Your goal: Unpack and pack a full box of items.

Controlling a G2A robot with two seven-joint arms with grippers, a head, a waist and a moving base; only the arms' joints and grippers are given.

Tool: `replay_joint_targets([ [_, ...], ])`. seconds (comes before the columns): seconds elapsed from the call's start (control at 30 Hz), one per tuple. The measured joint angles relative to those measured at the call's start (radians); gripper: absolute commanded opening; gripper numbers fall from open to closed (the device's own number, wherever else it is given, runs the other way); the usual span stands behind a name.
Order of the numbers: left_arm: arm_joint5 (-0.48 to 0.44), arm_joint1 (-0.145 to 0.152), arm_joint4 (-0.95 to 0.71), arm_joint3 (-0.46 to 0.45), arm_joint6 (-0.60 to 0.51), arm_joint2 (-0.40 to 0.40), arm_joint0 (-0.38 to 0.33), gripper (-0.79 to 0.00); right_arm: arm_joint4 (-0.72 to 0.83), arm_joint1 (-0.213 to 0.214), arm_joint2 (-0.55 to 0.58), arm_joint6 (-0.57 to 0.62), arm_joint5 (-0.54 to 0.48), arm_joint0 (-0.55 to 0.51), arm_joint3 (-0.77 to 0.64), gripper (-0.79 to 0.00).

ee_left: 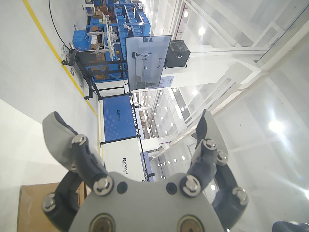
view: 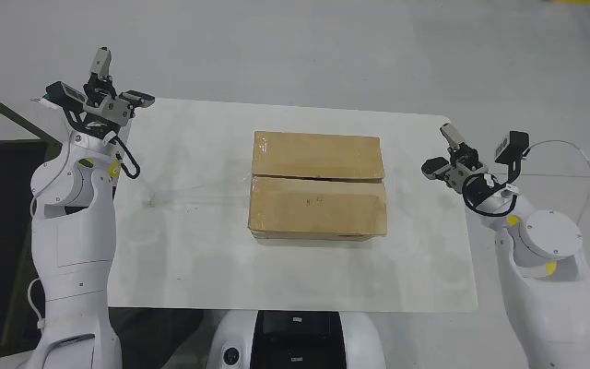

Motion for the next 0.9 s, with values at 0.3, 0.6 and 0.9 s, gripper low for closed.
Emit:
replay_joint_targets([
  [0.3,0.0,0.0,0.0,0.0,0.0,0.0,0.0,-0.001,0.0,0.0,0.0,0.0,0.0,0.0,0.0,0.0],
  [0.6,0.0,0.0,0.0,0.0,0.0,0.0,0.0,0.0,0.0,0.0,0.0,0.0,0.0,0.0,0.0,0.0],
  [0.9,0.0,0.0,0.0,0.0,0.0,0.0,0.0,0.0,0.05,0.003,-0.006,0.11,-0.047,0.005,0.024,0.0],
])
